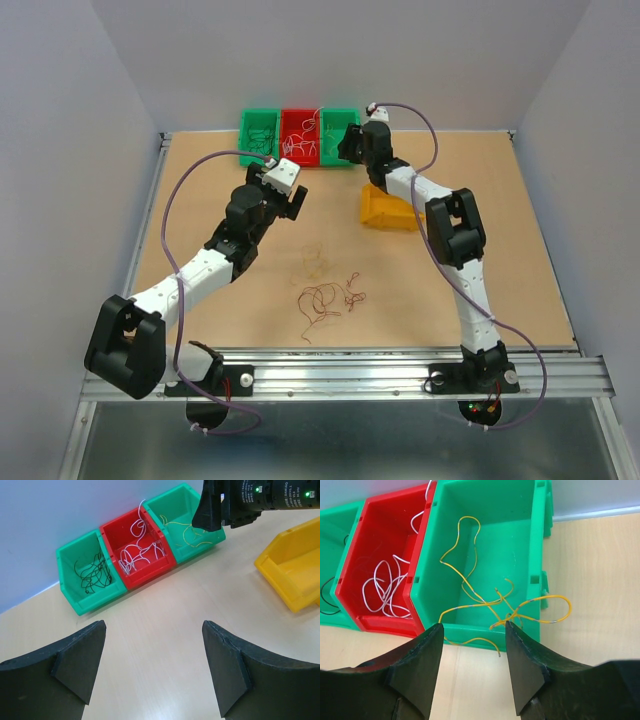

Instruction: Untangle the cables

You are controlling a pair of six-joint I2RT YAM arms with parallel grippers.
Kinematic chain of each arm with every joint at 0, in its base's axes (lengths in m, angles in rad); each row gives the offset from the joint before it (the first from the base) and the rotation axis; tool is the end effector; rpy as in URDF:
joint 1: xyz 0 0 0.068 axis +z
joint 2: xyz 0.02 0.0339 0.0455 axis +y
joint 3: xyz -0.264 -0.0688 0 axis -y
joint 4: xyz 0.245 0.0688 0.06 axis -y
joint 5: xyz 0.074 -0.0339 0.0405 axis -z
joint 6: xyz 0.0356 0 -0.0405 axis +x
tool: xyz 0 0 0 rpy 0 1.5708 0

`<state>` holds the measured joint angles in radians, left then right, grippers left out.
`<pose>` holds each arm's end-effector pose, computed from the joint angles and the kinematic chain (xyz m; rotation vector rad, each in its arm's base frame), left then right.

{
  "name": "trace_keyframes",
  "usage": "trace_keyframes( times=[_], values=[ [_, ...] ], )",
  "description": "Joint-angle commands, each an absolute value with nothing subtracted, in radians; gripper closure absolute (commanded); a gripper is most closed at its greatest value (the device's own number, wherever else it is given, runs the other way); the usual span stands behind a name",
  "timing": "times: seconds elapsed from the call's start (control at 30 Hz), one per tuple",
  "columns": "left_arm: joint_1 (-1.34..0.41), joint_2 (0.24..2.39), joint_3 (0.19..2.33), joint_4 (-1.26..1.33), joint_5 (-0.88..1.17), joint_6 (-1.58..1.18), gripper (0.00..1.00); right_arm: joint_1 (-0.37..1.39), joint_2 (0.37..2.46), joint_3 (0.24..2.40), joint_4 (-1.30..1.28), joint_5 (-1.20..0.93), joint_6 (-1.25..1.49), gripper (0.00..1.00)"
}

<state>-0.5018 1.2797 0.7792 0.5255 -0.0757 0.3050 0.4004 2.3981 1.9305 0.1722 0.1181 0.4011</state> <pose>0.2621 -0.1407 0.3042 0.5515 1.4450 -0.0974 0.5217 0.2162 0.2035 0.0833 1.8860 0.4425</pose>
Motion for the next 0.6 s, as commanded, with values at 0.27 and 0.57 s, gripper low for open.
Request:
trace_keyframes(
  times=[0.27, 0.57],
  values=[
    [-0.499, 1.247, 0.798, 0.558, -0.063, 0.307, 0.11, 0.402, 2.470, 2.012, 0.215, 0.147, 0.479, 0.41],
    [-0.497, 1.261, 0.802, 0.557, -0.064, 0.310, 0.11, 0.402, 2.526, 2.066, 0.287, 0.149, 0.480, 0.63]
  ],
)
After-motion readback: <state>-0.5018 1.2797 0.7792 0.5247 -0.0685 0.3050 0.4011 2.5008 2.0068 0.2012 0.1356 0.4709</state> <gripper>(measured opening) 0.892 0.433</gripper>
